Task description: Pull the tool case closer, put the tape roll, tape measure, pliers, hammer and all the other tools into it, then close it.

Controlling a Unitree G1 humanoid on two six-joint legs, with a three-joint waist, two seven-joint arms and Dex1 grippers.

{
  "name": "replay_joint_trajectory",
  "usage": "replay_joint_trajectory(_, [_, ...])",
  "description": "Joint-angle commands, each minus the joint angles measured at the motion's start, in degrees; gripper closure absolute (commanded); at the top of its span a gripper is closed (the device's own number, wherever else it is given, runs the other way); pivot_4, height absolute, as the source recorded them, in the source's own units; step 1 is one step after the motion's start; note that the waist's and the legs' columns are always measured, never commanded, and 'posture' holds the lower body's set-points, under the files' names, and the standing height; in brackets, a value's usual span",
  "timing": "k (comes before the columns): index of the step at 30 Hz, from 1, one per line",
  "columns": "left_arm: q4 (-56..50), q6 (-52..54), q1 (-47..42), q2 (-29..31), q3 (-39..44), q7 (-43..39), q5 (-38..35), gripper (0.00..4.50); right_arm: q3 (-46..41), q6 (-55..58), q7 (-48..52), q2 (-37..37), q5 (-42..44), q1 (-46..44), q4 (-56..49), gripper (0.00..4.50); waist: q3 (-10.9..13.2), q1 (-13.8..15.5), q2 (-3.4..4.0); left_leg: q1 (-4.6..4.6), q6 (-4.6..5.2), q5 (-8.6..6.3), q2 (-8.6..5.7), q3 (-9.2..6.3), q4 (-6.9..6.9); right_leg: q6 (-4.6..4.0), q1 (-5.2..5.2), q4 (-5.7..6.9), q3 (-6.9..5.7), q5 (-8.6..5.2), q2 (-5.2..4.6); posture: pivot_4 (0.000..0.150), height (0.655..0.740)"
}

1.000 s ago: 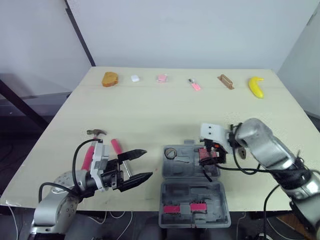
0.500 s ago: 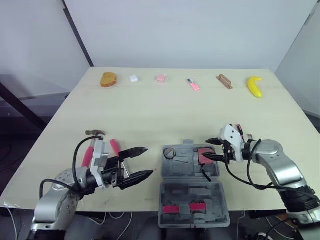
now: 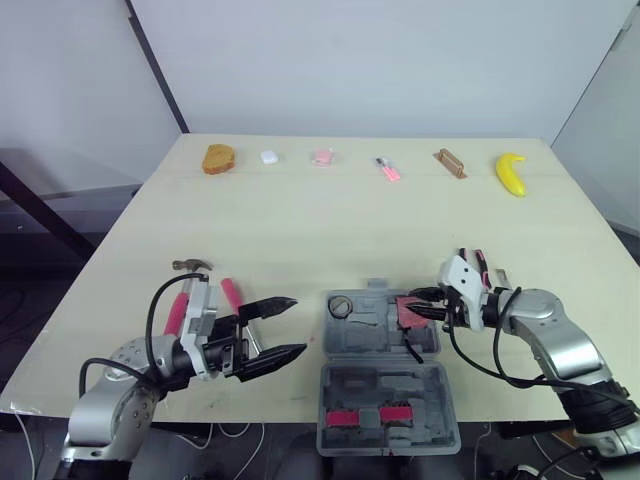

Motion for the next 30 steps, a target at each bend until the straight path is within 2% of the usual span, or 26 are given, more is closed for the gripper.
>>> replay_joint_trajectory(1, [-1.8,-0.2,-0.1,0.6,0.3,-0.5,-0.7,0.00,0.0,-1.8,-0.3,-0.1,0.7,0.4,0.0,3.32,0.0,0.0,0.00,0.00,0.00,0.00,0.00,0.00,0.00,0.00,0.00,0.00,0.00,0.00,0.00,0.150,0.7400])
replay_joint_trajectory(11, [-1.1,-0.6,-0.1,0.3,0.1,-0.6,-0.4,0.00,0.1,-9.5,-4.6,2.3,-1.2,3.8,6.1,3.32,0.0,0.0,-0.01,0.01,0.00,0.00,0.00,0.01,0.00,0.00,0.00,0.01,0.01,0.00,0.01,0.150,0.7400])
replay_joint_trajectory(16, [-1.0,-0.7,0.0,0.1,0.2,-0.4,-0.3,0.00,1.3,-17.0,-9.1,3.6,-5.8,6.3,14.6,3.32,0.0,0.1,-0.05,0.04,0.00,0.00,0.00,0.04,0.00,0.00,0.02,0.00,0.04,0.00,0.02,0.150,0.7400])
replay_joint_trajectory(20, [-0.6,-0.9,0.2,0.0,0.2,-0.2,0.0,0.00,3.1,-14.8,-11.0,4.9,-7.3,7.7,20.6,3.32,-0.3,0.0,-0.30,0.13,0.00,0.00,0.00,0.05,0.00,0.00,0.08,0.01,0.06,0.00,0.03,0.150,0.7400])
replay_joint_trajectory(22, [-0.4,-1.0,0.4,-0.1,0.2,0.2,0.3,0.00,3.9,-13.8,-10.9,5.4,-7.4,7.8,23.0,3.32,-0.5,-0.1,-0.54,0.44,0.00,0.00,0.03,0.02,-0.01,-0.03,0.40,-0.02,0.04,-0.02,0.07,0.150,0.7400])
replay_joint_trajectory(24, [-0.3,-1.0,0.5,-0.2,0.1,0.4,0.6,0.00,4.0,-11.5,-11.3,6.1,-7.0,7.5,24.3,3.32,-0.6,-0.1,-0.67,1.28,0.00,-0.02,0.06,0.06,-0.19,-0.21,1.19,-0.18,0.06,-0.15,0.04,0.150,0.7400])
replay_joint_trajectory(27, [-0.1,-1.0,1.0,-0.5,0.2,1.0,1.0,0.00,4.1,-11.8,-11.1,6.1,-7.0,7.0,24.3,3.32,-0.9,0.0,-0.82,2.02,-0.01,-0.03,0.10,0.07,-0.29,-0.39,1.82,-0.25,0.04,-0.29,-0.06,0.150,0.7400])
replay_joint_trajectory(30, [0.2,-0.5,1.6,-1.0,0.8,2.9,1.2,0.00,0.8,-12.1,-11.5,6.6,-3.7,6.7,21.2,3.32,-1.0,0.1,-0.95,2.02,-0.01,-0.03,0.11,0.04,-0.30,-0.40,1.82,-0.24,0.01,-0.30,-0.08,0.150,0.7400])
